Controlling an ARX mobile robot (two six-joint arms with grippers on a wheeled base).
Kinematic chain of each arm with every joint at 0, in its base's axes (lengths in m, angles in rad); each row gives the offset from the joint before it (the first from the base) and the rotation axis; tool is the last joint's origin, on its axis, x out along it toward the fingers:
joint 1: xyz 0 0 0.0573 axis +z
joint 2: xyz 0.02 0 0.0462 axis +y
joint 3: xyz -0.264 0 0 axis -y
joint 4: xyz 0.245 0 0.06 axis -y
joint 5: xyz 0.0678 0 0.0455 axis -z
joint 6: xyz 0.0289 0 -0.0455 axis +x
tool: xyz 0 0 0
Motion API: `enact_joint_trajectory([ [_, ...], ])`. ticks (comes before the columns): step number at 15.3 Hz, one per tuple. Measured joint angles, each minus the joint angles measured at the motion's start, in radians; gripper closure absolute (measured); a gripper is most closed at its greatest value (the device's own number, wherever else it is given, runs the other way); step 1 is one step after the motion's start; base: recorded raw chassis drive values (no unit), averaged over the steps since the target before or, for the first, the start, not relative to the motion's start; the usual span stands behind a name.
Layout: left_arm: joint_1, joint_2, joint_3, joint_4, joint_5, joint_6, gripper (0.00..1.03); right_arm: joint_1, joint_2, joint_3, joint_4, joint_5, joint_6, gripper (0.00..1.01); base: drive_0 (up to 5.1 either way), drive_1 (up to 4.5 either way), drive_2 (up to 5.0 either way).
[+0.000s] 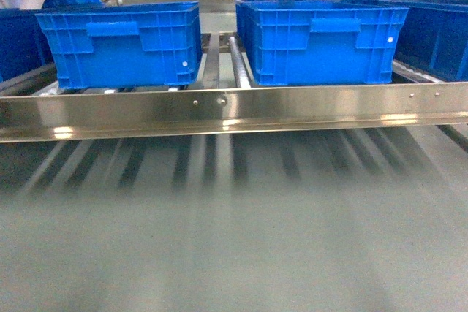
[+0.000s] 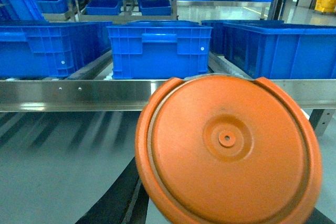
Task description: Sort blue parts and orange caps into right shelf containers
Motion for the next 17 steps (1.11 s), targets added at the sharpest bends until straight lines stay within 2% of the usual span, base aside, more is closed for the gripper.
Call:
enact_joint_trajectory([
  [9, 0.000, 0.000, 0.000, 0.000, 0.000, 0.000, 0.61, 0.000, 0.000, 0.000, 0.000, 0.000, 0.000, 0.58, 0.0, 0.00, 0.0],
  [17, 0.001, 0.000, 0.000, 0.000, 0.001, 0.000, 0.61, 0.000, 0.000, 0.000, -0.001, 0.000, 0.000, 0.58, 1.6, 5.76, -2.6],
])
